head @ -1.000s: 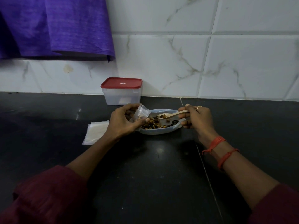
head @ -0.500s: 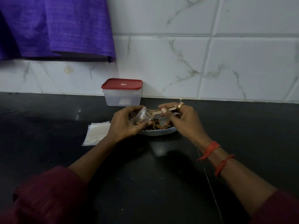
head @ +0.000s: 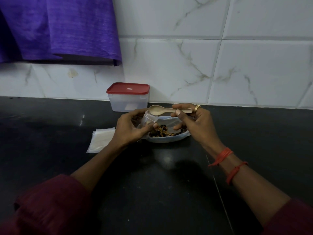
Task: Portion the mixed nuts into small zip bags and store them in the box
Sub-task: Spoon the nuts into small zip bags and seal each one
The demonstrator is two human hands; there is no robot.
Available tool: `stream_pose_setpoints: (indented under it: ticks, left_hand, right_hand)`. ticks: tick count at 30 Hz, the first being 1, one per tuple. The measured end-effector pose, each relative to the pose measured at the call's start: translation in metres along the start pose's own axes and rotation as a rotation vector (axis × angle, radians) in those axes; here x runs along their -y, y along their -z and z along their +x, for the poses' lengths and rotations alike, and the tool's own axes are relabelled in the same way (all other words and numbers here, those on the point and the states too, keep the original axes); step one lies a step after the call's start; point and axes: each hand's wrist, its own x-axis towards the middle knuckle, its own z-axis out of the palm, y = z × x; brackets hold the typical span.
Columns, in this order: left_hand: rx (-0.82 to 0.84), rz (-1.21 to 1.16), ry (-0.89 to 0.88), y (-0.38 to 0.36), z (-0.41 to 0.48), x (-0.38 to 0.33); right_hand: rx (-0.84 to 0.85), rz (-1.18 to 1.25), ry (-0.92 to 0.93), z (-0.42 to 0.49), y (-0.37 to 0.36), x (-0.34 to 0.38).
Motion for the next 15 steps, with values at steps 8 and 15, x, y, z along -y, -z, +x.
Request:
stream_pose_setpoints:
  ticks: [8,15]
  left_hand:
    - [-0.025,-0.037,-0.021,-0.001,0.0,-0.006]
    - [-0.012,-0.08,-0.046,-0.007,-0.003,-0.017]
  right_hand:
    - [-0.267,-0.292,-0.126,0.008,0.016,-0.018]
    - [-0.188,-0.491,-0.128,0.009,0.019,-0.027]
